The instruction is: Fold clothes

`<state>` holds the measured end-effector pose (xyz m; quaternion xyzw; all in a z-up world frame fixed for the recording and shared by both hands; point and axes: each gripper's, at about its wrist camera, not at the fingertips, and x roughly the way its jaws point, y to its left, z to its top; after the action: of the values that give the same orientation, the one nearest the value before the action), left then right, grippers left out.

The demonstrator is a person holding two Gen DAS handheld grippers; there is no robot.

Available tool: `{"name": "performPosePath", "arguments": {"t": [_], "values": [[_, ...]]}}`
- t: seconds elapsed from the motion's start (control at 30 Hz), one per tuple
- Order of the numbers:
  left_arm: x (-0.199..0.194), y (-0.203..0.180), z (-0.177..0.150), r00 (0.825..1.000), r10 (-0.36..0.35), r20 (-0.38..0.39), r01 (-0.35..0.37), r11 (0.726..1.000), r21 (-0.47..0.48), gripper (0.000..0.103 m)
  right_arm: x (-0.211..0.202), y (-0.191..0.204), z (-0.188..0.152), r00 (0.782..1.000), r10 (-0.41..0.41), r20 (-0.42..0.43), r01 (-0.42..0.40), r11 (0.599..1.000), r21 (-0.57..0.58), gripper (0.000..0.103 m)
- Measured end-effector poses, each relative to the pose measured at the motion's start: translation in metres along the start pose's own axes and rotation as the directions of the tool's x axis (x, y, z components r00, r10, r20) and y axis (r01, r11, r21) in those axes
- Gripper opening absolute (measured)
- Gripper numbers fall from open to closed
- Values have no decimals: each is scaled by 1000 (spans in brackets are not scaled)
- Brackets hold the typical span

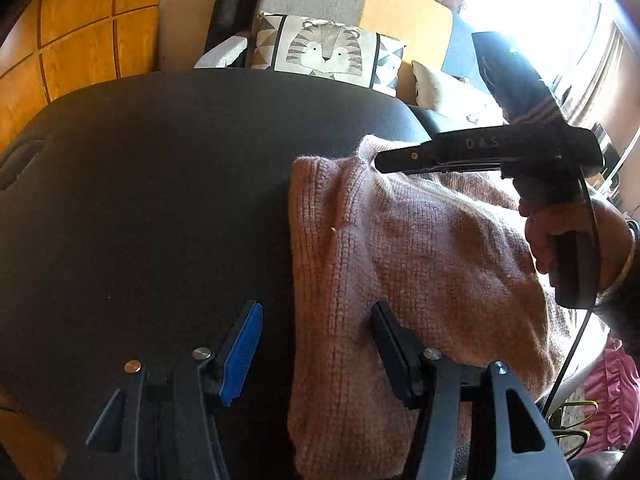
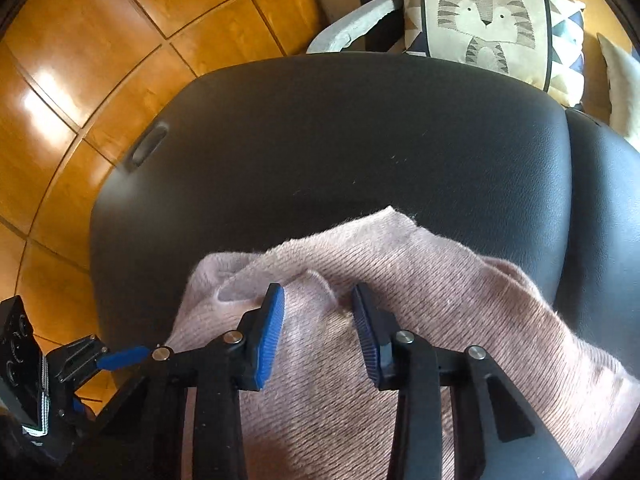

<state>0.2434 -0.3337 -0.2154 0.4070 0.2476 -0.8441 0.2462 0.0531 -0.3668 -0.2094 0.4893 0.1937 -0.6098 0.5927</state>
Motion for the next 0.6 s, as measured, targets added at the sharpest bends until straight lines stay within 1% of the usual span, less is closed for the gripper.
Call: {"name": "performPosePath", "arguments": {"t": [0.13,0.17,0.2,0.23,0.3,0.33,0.43,0.47,0.5,0.6], "values": [[0,0,0,1000,0,0,0,1000,4,59,2,6,0,1000,5,-13,-5,999,-43,39],[1,1,0,1000,-1,0,1,1000,2,59,2,8,0,1000,7,-17,-8,998,-55,37],[1,0,2,1000,-2,-2,2,1000,0,59,2,10,-2,1000,8,-21,-9,998,-70,32],[2,-1,2,1000,-3,-4,3,1000,-3,59,2,12,-3,1000,9,-24,-11,997,-82,23],[3,-1,3,1000,-5,-7,5,1000,-8,59,0,10,-4,1000,9,-15,-10,997,-81,21],[4,0,4,1000,-6,-7,6,1000,-10,59,-1,10,-3,1000,13,-7,-13,997,-78,16],[2,-1,5,1000,-4,-7,4,1000,-4,59,-5,9,-2,1000,10,14,-9,997,-71,13],[2,0,6,1000,-3,-8,3,1000,-2,59,-7,9,-2,1000,7,22,-6,997,-71,8],[1,0,6,1000,-2,-8,2,1000,-1,59,-8,9,-2,1000,5,30,-3,997,-71,6],[-6,1,9,1000,17,6,-17,1000,-8,59,-18,15,2,997,10,76,-4,997,-82,4]]}}
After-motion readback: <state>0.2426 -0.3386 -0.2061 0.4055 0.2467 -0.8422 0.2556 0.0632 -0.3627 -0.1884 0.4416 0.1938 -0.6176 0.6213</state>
